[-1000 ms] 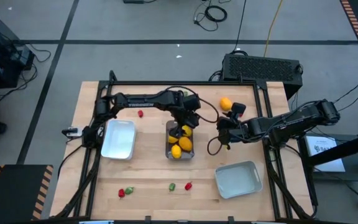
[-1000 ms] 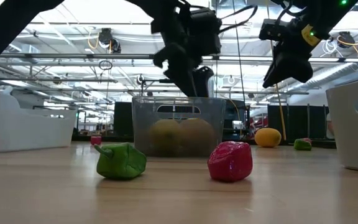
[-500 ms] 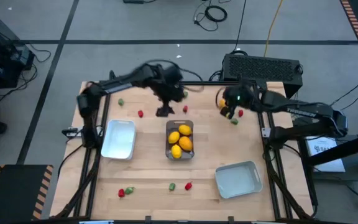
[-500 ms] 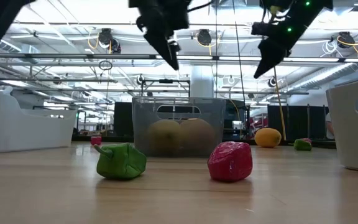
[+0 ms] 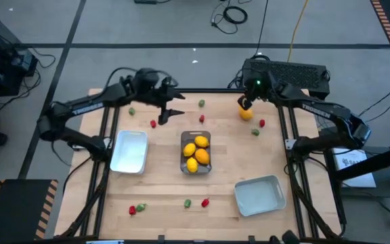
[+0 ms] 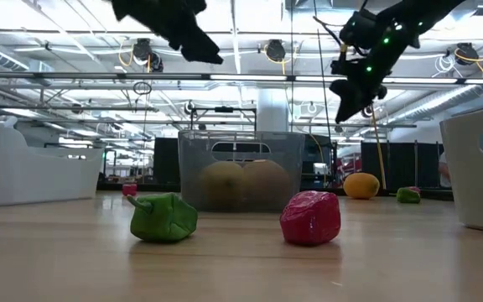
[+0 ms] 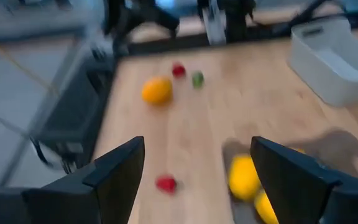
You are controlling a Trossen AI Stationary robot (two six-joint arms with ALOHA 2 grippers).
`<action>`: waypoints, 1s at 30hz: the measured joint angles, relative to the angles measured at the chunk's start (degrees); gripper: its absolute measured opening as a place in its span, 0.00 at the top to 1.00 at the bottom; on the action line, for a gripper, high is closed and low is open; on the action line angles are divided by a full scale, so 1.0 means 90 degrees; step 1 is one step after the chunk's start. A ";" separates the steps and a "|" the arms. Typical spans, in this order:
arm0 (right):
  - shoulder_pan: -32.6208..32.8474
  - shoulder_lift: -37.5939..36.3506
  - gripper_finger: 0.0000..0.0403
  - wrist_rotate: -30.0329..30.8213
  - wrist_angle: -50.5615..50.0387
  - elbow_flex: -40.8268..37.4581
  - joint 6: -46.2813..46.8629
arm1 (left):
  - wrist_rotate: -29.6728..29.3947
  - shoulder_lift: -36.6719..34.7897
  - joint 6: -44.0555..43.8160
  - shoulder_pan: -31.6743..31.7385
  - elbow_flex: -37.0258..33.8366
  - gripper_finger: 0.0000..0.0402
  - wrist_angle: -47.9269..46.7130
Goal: Sort produce into baskets
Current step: Put the lemon into the black bin
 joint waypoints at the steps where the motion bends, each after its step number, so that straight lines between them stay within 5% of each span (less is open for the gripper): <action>1: -0.0066 0.0100 0.73 -0.0100 -0.0129 0.0061 0.0003 | -0.0007 -0.0067 -0.0061 -0.0002 -0.0344 0.25 0.0555; 9: -0.0292 0.1390 0.58 -0.0823 -0.1226 0.0726 0.0183 | 0.0002 0.0106 -0.0409 -0.0025 -0.1928 0.25 0.3844; 20: -0.0292 0.3089 0.26 -0.0846 -0.3038 0.1773 0.0723 | 0.0014 0.0298 -0.0253 -0.0022 -0.2122 0.25 0.4049; 30: -0.0613 0.4069 0.17 -0.1668 -0.3340 0.1795 0.0177 | 0.0022 0.0301 -0.0234 -0.0022 -0.2122 0.25 0.3798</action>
